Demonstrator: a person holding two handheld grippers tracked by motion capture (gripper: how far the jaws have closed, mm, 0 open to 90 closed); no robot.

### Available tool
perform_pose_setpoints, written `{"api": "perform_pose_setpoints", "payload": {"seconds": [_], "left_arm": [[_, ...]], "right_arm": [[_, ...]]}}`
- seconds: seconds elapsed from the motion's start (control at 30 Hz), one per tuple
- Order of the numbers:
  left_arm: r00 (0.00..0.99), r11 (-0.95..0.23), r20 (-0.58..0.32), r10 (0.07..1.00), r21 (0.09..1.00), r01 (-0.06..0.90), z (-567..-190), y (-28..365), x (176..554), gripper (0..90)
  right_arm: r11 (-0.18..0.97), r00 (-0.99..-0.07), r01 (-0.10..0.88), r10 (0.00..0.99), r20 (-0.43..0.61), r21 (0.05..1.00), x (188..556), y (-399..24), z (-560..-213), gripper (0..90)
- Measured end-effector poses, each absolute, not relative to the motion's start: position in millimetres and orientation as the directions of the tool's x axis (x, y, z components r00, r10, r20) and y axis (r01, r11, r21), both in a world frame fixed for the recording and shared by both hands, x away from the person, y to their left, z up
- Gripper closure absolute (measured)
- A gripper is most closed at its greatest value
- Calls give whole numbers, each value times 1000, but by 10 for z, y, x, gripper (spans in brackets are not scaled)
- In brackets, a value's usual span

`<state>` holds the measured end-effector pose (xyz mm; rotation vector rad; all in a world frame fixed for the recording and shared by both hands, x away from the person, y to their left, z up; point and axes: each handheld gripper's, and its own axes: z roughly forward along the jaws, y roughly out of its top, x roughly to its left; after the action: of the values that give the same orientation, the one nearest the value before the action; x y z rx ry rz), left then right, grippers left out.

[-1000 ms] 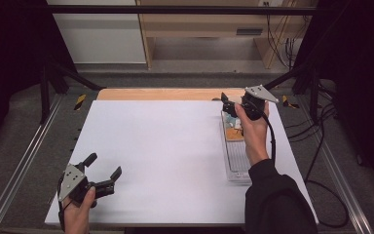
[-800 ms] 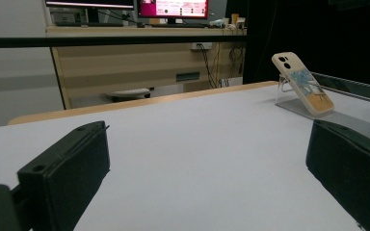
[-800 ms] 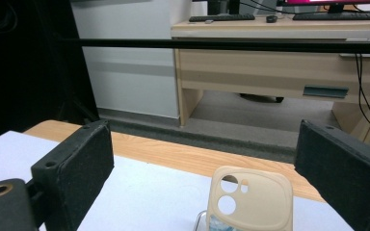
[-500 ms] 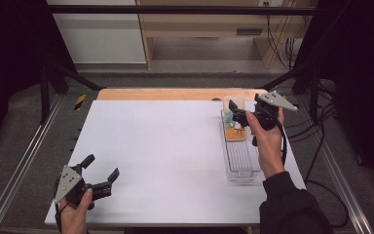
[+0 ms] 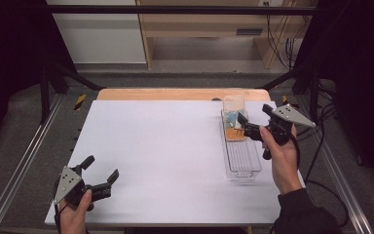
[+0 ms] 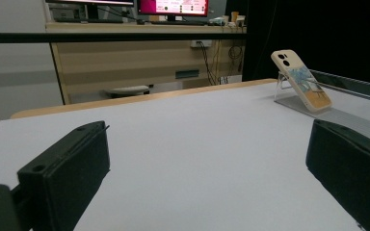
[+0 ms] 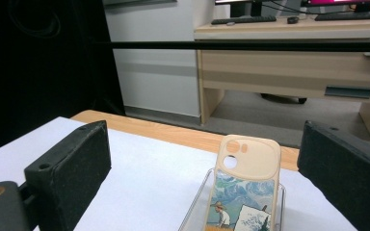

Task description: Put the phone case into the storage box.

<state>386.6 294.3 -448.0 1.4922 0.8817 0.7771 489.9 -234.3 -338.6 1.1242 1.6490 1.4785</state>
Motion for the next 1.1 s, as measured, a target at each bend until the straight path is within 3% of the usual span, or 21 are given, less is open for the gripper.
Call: {"api": "perform_pose_setpoints", "payload": {"seconds": [1.1], "left_arm": [[527,-58,-4,850,993,100,-4495,2908,3853,12]], "right_arm": [[-24,-444,78,894,56,997,4300,-2699,-3601,47]]}}
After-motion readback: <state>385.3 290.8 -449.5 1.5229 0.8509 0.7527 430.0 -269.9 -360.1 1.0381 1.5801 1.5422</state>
